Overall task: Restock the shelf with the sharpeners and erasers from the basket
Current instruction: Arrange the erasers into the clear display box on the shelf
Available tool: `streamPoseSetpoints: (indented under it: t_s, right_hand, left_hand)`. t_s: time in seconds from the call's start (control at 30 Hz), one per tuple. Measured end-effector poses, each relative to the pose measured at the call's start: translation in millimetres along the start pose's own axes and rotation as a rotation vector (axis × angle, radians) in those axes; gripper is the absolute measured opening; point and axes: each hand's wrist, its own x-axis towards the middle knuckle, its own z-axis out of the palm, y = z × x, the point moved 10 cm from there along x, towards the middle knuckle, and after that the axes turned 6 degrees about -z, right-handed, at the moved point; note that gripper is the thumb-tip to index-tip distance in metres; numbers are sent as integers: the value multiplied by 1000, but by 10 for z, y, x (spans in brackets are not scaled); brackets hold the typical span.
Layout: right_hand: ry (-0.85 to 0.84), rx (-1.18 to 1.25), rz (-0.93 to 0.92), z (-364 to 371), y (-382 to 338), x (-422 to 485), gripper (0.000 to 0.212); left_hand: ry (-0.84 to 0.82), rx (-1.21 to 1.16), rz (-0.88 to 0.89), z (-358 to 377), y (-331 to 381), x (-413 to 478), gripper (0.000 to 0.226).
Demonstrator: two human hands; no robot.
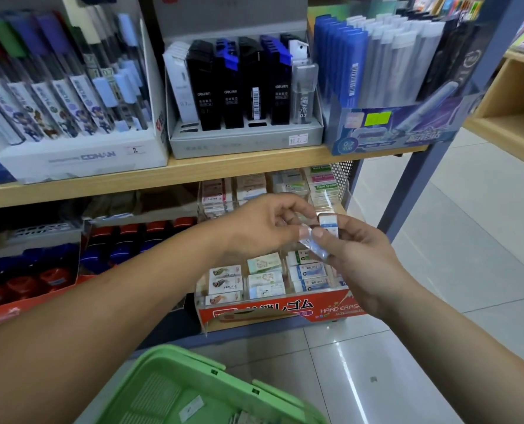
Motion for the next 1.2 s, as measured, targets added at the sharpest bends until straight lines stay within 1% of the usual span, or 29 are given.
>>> streamPoseSetpoints:
  t_s: [0.07,0.13,0.17,0.23,0.37,0.47,0.57,0.7,0.77,0.8,0.97,1.07,1.13,1.2]
  right_hand:
    - [84,11,-12,-74,6,30,14]
    - [163,-7,-11,-165,14,51,14]
    - [181,-40,-13,-193,15,56,14]
    - [185,-114,-30,-204,-5,60,14]
    - [180,-163,-57,-190,-55,42,12]
    - [171,-116,-35,-205,-58,31,11]
    - [190,-104,-15,-286,-45,24,16]
    - [228,-104,-12,-387,-51,32,12]
    - [243,-104,-10,-405,-51,35,15]
    - [243,-107,-9,-403,-51,35,18]
    - [237,-103,-8,-401,-99,11,29]
    - [220,-125,-36,-393,-139,-1,28]
    - [206,-175,-53,-387,-149,-6,25]
    - [196,-210,-61,-373,-150,-10,24]
  left_hand:
    - [98,61,-33,-196,-59,51,12]
    - [257,75,-109,-431,-203,150,10]
    - [320,94,-141,-501,-269,199,8]
    - [381,168,-152,-505,-314,301,7]
    - [423,250,-68,-391,-307,474,13]
    - [463,294,-23,-380,-260,500,9]
    - [474,485,16,-327,-180,472,9]
    - [479,811,111,-230,-32,464,18]
    - [462,958,122,-148,-2,489,20]
    - [459,996,114,-122,-11,496,21]
    - [471,1070,28,-63,-22,479,20]
    - [434,1083,-63,-85,-48,562,28]
    - [428,988,-129,-158,-112,603,36]
    - [456,802,-158,-252,-159,578,37]
